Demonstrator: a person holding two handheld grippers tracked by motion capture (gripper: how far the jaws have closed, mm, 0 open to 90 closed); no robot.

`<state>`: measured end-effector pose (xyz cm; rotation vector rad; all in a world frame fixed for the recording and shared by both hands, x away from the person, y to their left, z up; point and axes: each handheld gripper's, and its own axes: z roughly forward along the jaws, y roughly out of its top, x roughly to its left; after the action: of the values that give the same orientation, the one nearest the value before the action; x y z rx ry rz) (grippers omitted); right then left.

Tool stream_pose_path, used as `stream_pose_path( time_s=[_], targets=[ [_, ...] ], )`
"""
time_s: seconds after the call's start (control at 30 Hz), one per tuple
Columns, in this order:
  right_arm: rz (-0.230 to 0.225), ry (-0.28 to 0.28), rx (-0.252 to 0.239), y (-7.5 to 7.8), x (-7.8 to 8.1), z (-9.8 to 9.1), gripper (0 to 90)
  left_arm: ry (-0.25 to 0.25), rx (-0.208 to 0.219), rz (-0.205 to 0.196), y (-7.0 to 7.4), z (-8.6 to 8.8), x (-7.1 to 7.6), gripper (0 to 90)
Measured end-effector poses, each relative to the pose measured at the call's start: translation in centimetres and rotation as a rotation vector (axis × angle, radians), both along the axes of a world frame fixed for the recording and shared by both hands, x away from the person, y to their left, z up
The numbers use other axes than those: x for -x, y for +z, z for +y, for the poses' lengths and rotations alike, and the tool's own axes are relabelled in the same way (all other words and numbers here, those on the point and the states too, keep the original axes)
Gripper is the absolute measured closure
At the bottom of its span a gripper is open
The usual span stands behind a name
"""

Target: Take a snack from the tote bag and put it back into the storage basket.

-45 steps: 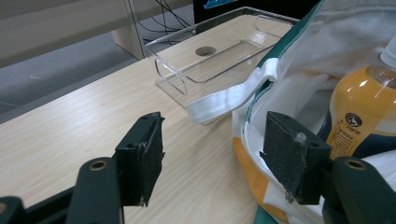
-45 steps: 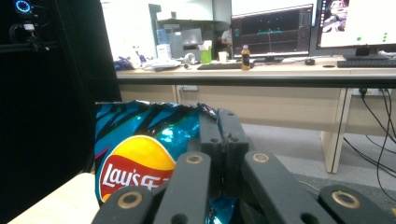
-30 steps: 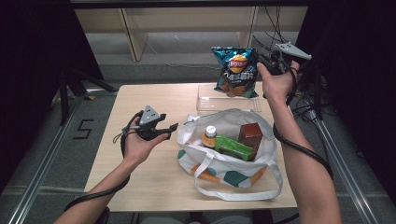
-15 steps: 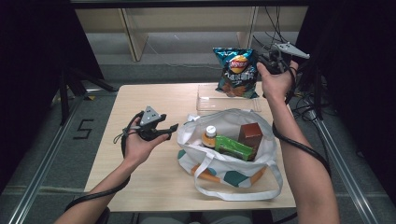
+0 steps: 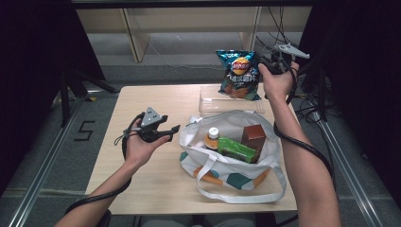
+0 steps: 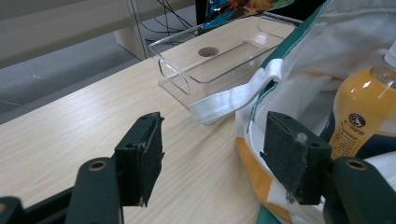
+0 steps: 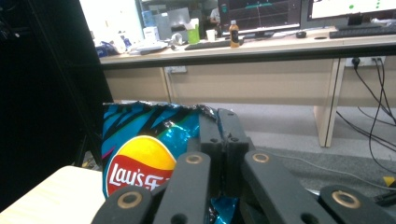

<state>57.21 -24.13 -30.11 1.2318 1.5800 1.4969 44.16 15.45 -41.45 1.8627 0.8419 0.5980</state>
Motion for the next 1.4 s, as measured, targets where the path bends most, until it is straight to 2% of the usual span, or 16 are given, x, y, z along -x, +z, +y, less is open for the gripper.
stream_pose_path(
  time_s=[0.03,0.23,0.37,0.47,0.63,0.97,1.0,1.2,1.27,1.33,1.4],
  targets=[
    [-0.005,0.001,0.01,-0.1,-0.1,-0.1,90.0,0.001,0.002,0.0,0.0,0.0,0.0,36.8],
    [0.022,0.006,0.0,-0.4,-0.5,0.1,90.0,0.002,0.004,0.001,0.0,0.1,-0.1,36.8],
    [0.017,0.003,0.009,-0.6,-0.8,0.0,90.0,0.005,0.0,0.001,0.0,0.1,0.0,36.8],
    [0.038,-0.006,-0.007,-0.6,-0.8,0.0,90.0,0.001,0.003,0.001,0.0,0.1,-0.1,36.7],
    [0.026,-0.004,0.005,-0.7,-1.2,-0.1,90.0,0.0,0.004,0.002,0.0,0.1,-0.1,36.7],
    [0.046,-0.004,0.011,-1.0,-1.7,-0.1,90.0,0.001,-0.006,0.002,0.0,0.0,0.0,36.7],
    [0.06,-0.012,-0.021,-1.1,-1.7,0.1,90.0,0.001,-0.005,0.002,0.0,0.0,0.0,36.7],
    [0.076,-0.012,-0.006,-1.4,-2.1,0.1,90.0,0.0,-0.005,0.002,0.0,0.0,0.0,36.7],
    [0.059,-0.008,0.007,-1.5,-2.3,0.0,90.0,-0.001,-0.004,0.003,0.0,0.0,0.0,36.7],
    [0.087,-0.016,-0.014,-1.6,-2.3,0.2,90.0,-0.004,-0.006,0.003,-0.1,0.0,0.0,36.7],
    [0.07,-0.009,-0.001,-1.7,-2.5,0.1,90.0,-0.004,-0.006,0.004,-0.1,-0.1,0.0,36.7]
  ],
)
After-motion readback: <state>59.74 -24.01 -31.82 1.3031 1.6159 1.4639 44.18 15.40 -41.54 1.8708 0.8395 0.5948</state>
